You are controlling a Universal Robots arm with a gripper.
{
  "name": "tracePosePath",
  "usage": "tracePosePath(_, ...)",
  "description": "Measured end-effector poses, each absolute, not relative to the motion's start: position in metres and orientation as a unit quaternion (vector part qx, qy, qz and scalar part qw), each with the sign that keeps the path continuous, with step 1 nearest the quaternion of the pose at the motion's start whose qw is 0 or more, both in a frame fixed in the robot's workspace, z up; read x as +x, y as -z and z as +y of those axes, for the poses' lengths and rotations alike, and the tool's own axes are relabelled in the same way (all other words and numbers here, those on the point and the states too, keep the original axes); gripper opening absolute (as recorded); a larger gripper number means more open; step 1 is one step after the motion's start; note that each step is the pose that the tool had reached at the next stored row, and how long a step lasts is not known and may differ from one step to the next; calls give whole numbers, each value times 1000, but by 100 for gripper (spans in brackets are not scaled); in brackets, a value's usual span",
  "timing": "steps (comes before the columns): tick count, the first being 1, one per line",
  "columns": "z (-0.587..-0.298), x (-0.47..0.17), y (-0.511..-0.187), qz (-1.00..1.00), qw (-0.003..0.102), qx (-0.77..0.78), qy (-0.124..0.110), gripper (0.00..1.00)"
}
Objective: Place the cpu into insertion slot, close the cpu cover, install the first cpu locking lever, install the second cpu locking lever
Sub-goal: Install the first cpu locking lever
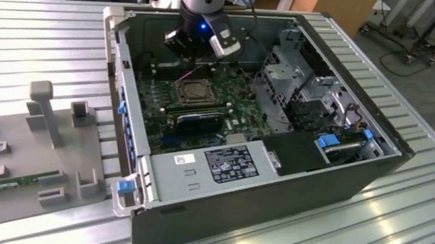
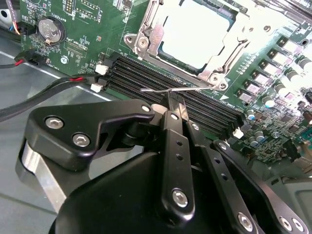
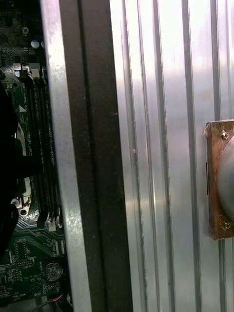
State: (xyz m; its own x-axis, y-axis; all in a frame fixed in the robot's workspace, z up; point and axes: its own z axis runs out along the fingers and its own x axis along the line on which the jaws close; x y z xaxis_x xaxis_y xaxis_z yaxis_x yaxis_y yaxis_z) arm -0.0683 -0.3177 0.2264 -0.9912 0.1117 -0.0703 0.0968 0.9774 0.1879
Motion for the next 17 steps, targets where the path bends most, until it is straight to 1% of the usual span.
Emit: tracePosePath(17,-318,-66,-221,994,40,52,-92,11)
